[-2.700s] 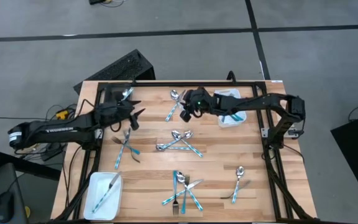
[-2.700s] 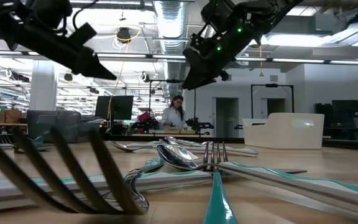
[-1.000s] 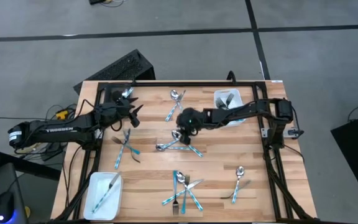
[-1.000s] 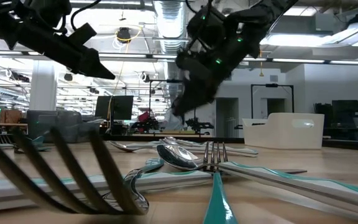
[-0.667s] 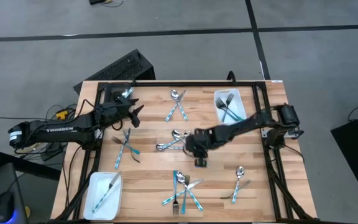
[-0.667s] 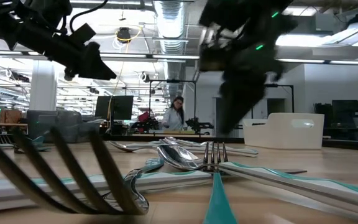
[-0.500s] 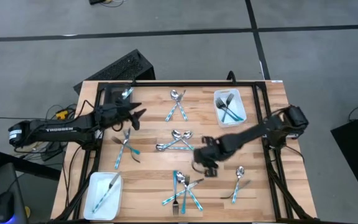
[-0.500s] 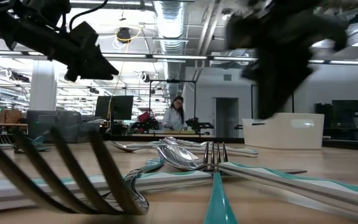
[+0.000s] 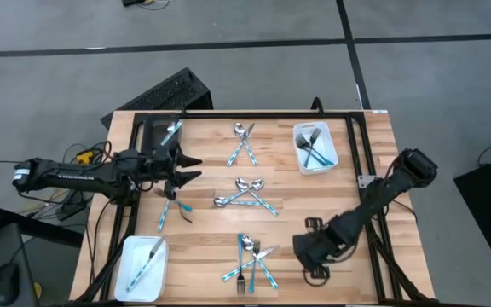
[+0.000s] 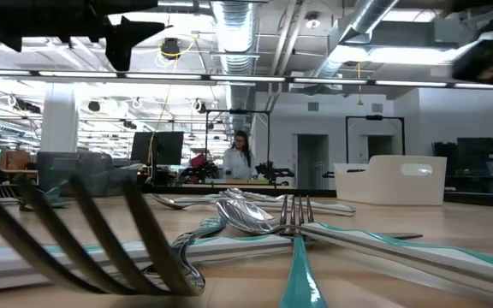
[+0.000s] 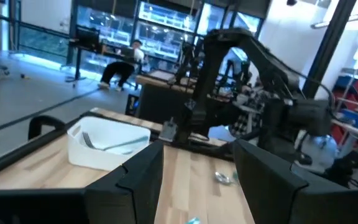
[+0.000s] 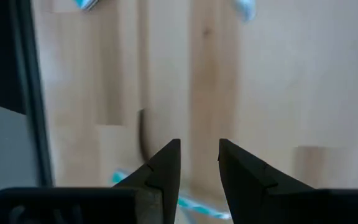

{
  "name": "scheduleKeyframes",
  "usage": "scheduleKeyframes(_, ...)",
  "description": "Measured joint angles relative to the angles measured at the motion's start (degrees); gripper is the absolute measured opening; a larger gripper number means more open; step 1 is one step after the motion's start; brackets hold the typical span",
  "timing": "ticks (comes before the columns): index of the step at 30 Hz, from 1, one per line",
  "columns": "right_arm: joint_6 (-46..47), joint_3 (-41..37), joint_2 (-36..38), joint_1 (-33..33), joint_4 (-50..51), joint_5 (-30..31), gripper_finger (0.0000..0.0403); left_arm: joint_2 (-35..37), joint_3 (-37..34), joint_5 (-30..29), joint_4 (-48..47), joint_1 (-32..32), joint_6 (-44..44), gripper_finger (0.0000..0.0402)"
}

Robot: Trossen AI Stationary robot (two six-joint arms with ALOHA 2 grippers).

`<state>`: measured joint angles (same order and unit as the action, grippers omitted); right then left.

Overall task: Sort silverware by color (type)
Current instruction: Put the blue fork into the top white bin

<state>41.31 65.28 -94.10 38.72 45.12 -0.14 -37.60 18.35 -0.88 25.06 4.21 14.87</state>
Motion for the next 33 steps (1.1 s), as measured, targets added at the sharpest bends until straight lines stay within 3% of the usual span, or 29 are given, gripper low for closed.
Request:
scheduleKeyframes(11, 7.8, 0.0, -2.1, 6.1, -8.1, 2.9, 0.0134, -1.4, 0.0, -7.6, -3.5, -4.0, 0.8, 0.0183)
scheduleKeyframes(24, 9.4, 0.0, -10.2, 5.8, -7.9, -4.1, 0.0133, -2.7, 0.0, -11.3, -4.2, -7.4, -1.3, 0.0183)
scheduleKeyframes(33, 9.3, 0.0, -10.3, 5.8, -6.2, -2.9, 0.0082, -2.7, 0.0, -12.5, -4.8, -7.4, -1.7, 0.0183)
